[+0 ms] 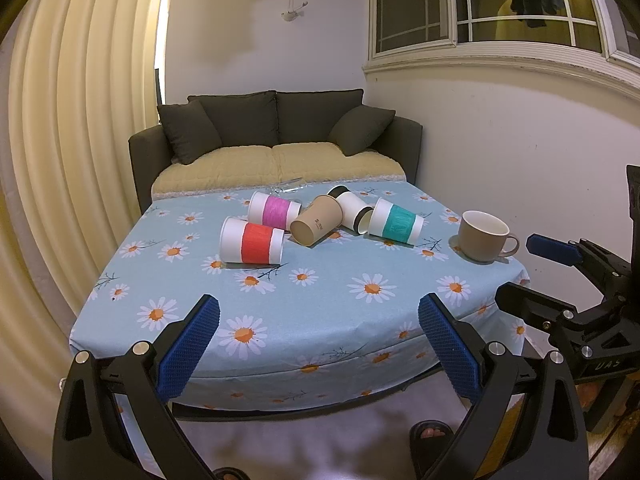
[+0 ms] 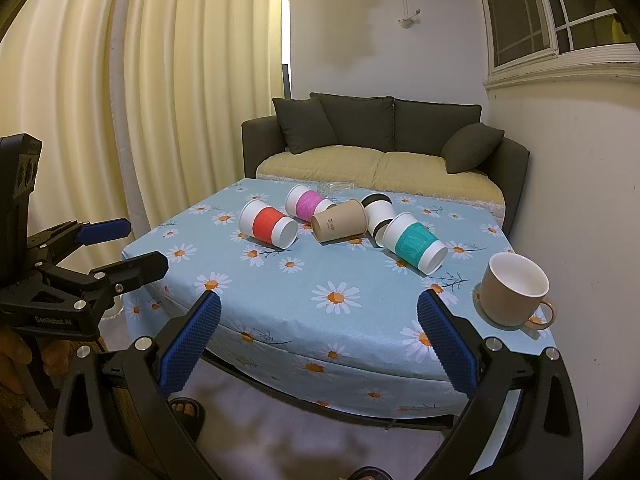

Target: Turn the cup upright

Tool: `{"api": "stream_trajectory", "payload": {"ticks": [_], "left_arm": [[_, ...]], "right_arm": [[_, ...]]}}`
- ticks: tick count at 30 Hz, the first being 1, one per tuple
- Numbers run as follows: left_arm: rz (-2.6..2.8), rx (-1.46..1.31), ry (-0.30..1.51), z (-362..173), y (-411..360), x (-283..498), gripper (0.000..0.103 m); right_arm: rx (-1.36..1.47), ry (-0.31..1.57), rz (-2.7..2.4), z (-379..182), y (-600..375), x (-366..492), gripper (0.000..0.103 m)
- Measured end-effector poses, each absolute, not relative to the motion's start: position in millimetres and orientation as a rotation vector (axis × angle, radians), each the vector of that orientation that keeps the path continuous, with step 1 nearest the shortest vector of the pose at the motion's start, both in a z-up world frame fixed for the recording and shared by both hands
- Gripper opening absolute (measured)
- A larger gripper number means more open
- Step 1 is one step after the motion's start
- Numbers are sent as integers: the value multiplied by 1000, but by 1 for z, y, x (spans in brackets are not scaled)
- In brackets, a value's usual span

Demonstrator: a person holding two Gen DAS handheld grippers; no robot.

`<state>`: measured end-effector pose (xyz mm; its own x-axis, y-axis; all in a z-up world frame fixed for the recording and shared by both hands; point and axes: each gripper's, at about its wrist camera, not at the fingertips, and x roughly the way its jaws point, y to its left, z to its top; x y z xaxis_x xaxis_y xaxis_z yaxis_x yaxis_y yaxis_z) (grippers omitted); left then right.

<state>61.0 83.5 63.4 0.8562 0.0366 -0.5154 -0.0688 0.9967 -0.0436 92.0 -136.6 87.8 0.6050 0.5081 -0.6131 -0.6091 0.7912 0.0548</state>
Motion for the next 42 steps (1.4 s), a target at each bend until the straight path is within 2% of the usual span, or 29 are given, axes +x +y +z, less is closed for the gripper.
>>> {"api": "stream_trajectory", "payload": {"ticks": [10,17,29,42], "left_arm": [[48,-92,560,70,79,53,97],[75,-194,617,80,103,72,97],[167,-542,877,71,170,177,97],[427,-846,1007,73,210,269,97]], "right_arm": [[-176,687,649,82,-132,97,98],[-207,733,661,79,-117,127,98],[-231,811,688,60,-77,205,98],[-218,821,722,36,-57,256,98]]}}
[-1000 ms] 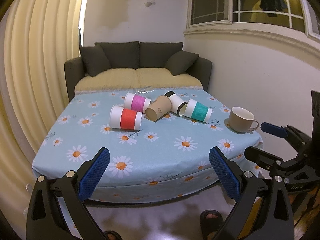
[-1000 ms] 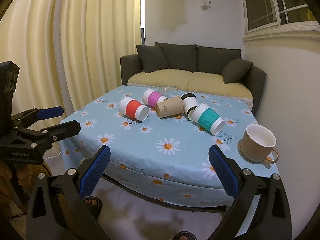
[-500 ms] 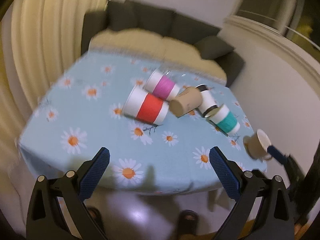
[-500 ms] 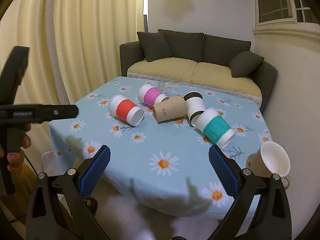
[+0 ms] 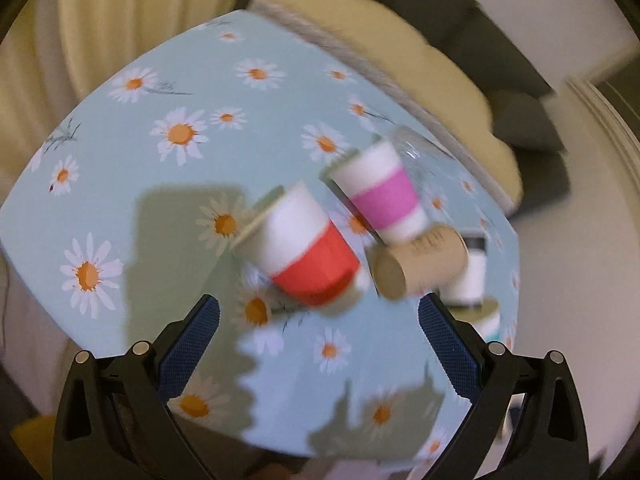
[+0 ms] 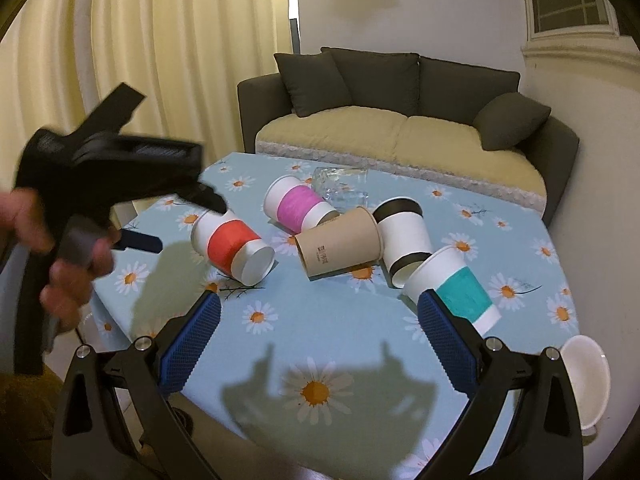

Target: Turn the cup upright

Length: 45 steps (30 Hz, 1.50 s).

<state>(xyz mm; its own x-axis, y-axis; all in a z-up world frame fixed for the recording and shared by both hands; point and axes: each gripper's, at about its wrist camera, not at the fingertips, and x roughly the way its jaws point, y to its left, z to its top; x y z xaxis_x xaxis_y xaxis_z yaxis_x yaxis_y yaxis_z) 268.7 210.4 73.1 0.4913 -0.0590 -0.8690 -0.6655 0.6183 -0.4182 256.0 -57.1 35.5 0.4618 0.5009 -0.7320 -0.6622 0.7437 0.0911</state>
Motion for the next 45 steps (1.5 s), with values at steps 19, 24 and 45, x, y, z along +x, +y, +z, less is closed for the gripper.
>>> {"api": "stream_trajectory", "payload": {"ticks": [19,24,45], "left_arm": [[788,-968,1093,38,220,320,75],[792,-929,1123,34,219,325,68],[239,-531,1227,66,106,292,65]], "right_arm": [[-134,715,750,57,-94,265,98],[-89,724,734,61,-106,273,98],[-13,912,853,49,-111,271,98]]}}
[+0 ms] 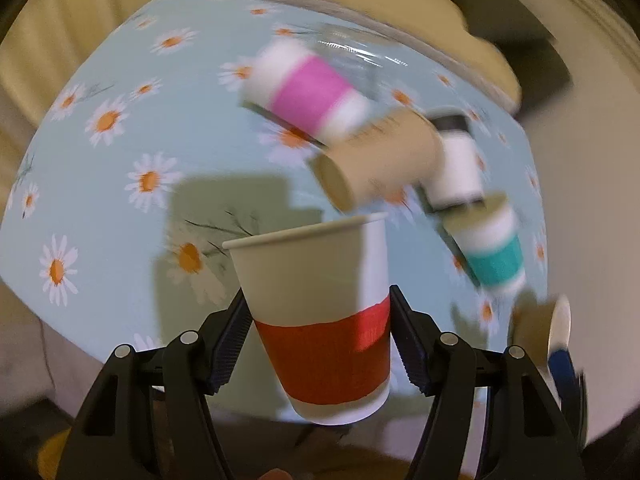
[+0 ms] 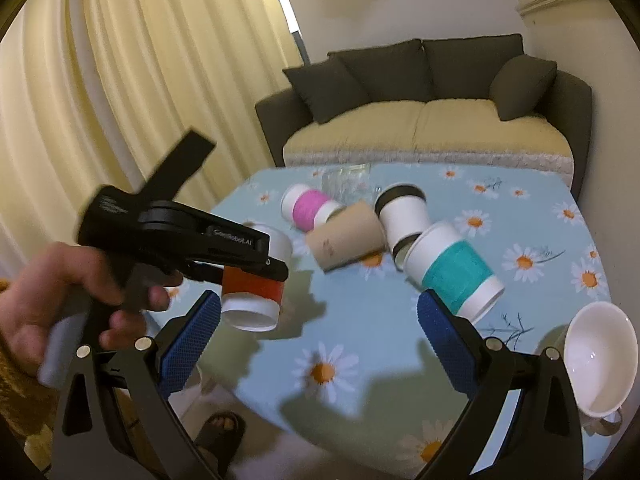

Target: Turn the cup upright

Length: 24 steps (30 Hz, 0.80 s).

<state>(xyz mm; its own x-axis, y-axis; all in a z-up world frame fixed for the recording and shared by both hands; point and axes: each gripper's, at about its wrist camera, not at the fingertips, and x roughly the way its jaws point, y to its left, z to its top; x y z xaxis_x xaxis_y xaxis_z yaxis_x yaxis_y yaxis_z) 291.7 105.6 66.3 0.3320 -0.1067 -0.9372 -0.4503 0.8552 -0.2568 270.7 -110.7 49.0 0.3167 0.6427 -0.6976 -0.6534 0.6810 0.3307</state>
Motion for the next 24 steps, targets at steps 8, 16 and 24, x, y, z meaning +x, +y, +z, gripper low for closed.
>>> {"api": "stream_trajectory", "payload": {"ticks": [8,16,24], "left_arm": [[171,-407,1257,54,86,294,65],[136,-315,1334,20,80,305,67],[120,-257,1345,17,75,307,71]], "right_arm": [[-36,962,886,42,-118,263,98],[-12,1023,879,34,-128,270,98],[-23,1031,879,32,-124,271,98]]}}
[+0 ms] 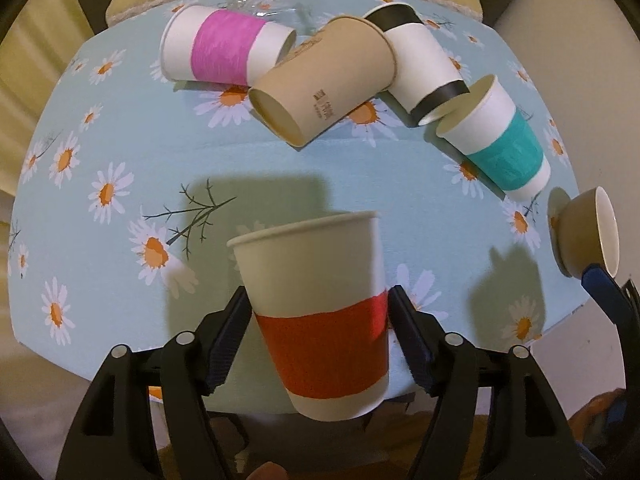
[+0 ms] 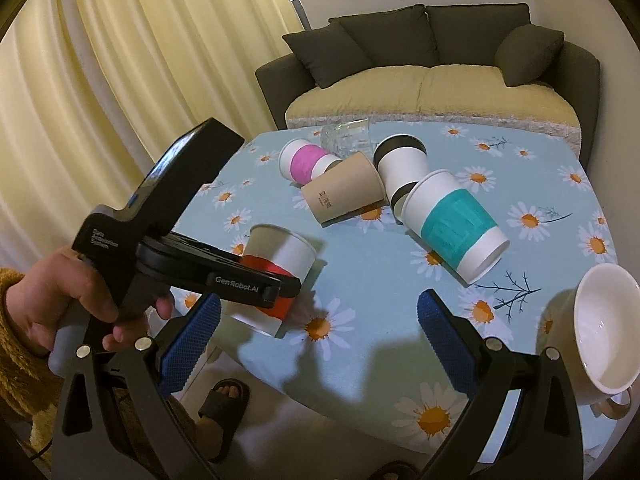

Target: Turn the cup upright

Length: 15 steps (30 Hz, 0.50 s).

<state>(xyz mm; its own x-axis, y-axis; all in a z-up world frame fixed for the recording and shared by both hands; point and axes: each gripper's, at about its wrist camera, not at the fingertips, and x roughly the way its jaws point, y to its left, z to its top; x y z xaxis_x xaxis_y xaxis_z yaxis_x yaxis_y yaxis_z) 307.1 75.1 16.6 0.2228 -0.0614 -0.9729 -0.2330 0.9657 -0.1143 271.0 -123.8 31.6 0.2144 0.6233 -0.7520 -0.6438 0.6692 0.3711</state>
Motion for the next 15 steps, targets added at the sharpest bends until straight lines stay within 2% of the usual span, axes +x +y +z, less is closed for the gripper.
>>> {"api": "stream_trajectory", "payload": {"ticks": [4,12,15], "left_arm": [[112,-245,1334,24,77,309,78],[113,-289,1229,63,100,285,78],[122,-303,1157,83,116,258,78]], "right_arm": [[3,1032,882,33,-127,273,98],[122,1025,925,47,-134,276,98],[194,1079,957,48,-127,278,98]]}}
